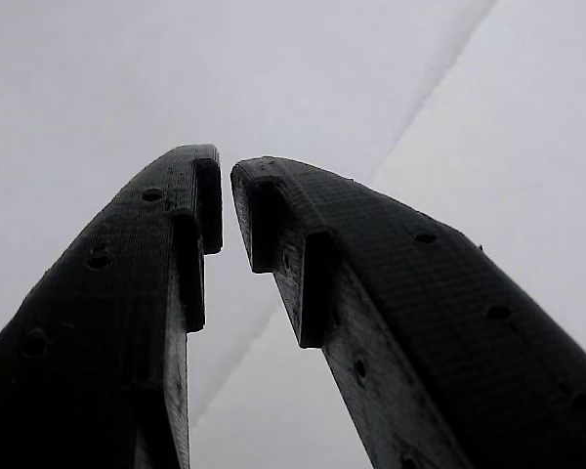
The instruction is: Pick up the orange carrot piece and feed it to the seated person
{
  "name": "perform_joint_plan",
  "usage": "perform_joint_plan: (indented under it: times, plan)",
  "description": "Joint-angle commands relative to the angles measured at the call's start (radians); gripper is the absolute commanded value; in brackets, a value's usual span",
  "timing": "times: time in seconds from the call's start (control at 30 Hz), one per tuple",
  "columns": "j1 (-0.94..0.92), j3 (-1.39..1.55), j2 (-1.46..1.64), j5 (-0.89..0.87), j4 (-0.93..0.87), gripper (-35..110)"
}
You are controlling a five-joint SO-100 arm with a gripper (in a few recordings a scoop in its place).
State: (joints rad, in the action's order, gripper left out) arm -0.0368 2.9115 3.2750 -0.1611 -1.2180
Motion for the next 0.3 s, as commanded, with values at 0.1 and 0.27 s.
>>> perform_joint_plan:
  times: [0.1, 0.27]
  plan:
    - [-0.002, -0.014, 0.005, -0.008, -0.018, -3]
    - [0.000, -0.014, 0.020, -0.008, -0.020, -3]
